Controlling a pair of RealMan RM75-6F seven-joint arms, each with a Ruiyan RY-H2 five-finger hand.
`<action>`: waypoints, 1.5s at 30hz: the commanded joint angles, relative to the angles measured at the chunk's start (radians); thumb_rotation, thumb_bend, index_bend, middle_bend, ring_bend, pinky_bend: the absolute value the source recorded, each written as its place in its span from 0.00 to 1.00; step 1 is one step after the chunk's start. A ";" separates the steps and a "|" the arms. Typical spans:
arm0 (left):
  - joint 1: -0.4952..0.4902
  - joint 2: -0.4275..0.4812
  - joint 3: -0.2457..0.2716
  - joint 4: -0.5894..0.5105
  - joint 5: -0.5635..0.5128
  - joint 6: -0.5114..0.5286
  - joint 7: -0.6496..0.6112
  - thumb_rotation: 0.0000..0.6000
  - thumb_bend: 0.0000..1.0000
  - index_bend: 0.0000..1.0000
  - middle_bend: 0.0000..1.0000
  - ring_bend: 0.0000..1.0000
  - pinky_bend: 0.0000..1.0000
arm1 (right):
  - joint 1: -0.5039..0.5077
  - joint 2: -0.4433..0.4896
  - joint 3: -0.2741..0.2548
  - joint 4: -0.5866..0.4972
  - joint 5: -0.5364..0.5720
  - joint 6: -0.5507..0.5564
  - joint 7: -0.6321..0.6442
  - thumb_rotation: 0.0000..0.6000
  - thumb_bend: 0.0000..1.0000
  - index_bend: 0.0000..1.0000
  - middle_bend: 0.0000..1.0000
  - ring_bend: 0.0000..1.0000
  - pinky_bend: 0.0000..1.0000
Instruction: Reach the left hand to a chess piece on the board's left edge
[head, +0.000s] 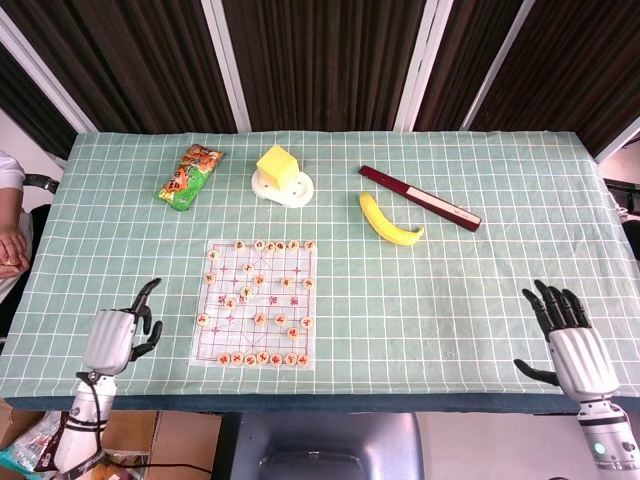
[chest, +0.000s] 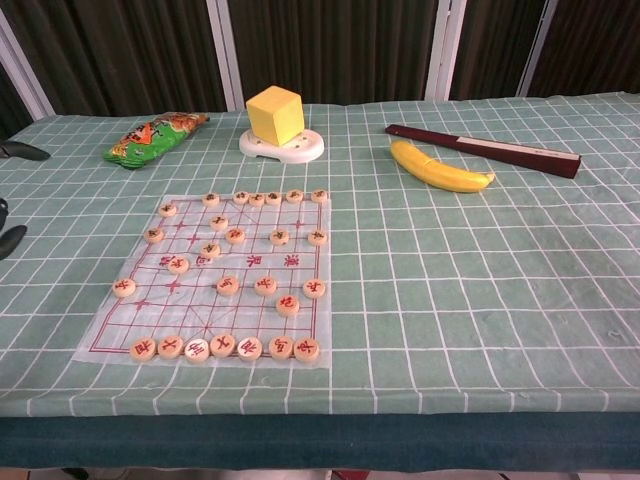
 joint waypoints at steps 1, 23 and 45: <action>-0.058 -0.079 -0.033 0.059 -0.089 -0.105 0.081 1.00 0.43 0.31 1.00 1.00 1.00 | 0.004 0.006 0.003 0.000 0.009 -0.007 0.010 1.00 0.22 0.00 0.00 0.00 0.00; -0.119 -0.206 -0.020 0.149 -0.180 -0.160 0.259 1.00 0.37 0.39 1.00 1.00 1.00 | -0.006 0.020 0.000 -0.008 0.016 -0.002 0.023 1.00 0.22 0.00 0.00 0.00 0.00; -0.139 -0.267 -0.003 0.222 -0.206 -0.184 0.302 1.00 0.35 0.39 1.00 1.00 1.00 | -0.003 0.016 -0.001 -0.008 0.015 -0.008 0.012 1.00 0.22 0.00 0.00 0.00 0.00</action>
